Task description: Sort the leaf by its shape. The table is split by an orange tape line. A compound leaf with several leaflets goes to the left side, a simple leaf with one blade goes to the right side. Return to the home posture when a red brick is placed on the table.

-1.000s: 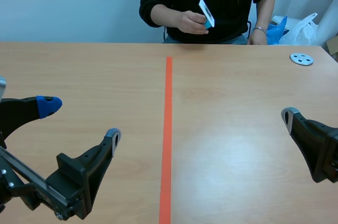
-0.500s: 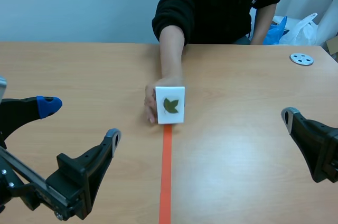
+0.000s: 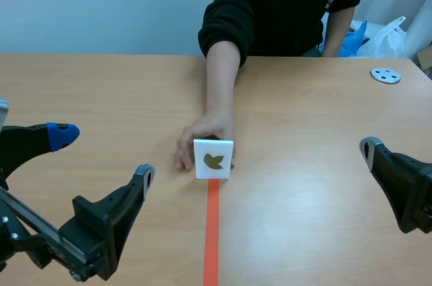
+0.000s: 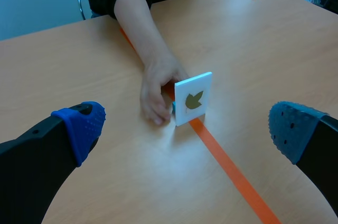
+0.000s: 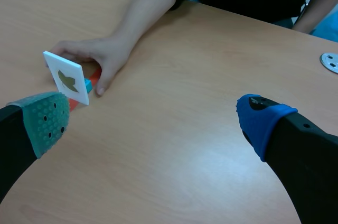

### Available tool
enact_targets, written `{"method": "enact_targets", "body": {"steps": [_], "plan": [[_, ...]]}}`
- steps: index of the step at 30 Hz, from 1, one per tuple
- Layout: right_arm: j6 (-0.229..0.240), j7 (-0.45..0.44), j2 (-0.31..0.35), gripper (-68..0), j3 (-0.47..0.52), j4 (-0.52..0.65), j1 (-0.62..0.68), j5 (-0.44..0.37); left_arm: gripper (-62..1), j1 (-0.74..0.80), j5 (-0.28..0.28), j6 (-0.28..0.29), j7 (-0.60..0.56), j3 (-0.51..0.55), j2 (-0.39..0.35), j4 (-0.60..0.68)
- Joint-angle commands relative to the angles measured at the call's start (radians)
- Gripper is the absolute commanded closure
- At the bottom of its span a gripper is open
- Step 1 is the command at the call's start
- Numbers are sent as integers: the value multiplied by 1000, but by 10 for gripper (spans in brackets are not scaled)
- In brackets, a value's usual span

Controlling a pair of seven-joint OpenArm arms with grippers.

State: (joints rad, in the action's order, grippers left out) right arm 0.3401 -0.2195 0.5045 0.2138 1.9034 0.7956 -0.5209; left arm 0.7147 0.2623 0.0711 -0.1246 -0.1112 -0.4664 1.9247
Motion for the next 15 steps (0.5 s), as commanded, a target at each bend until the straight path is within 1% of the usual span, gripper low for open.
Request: {"method": "enact_targets", "body": {"steps": [1, 4, 6, 8, 12, 15], "plan": [[0, -11, 5, -679, 2, 6, -9, -7, -623, -10, 6, 3, -13, -5, 0, -5], [0, -11, 5, -679, 2, 6, -9, -7, -623, -39, 1, 26, -8, -5, 0, -47], [0, -11, 5, -679, 2, 6, -9, -7, -623, -67, -20, 53, -10, -5, 0, -81], [0, -11, 5, -679, 2, 6, -9, -7, -623, -101, -21, 94, -10, -5, 0, -119], [0, -11, 5, -679, 2, 6, -9, -7, -623, -179, -20, 204, -18, -8, 0, -203], [0, -11, 5, -679, 2, 6, -9, -7, -623, -242, -20, 261, -51, -14, 0, -279]]}}
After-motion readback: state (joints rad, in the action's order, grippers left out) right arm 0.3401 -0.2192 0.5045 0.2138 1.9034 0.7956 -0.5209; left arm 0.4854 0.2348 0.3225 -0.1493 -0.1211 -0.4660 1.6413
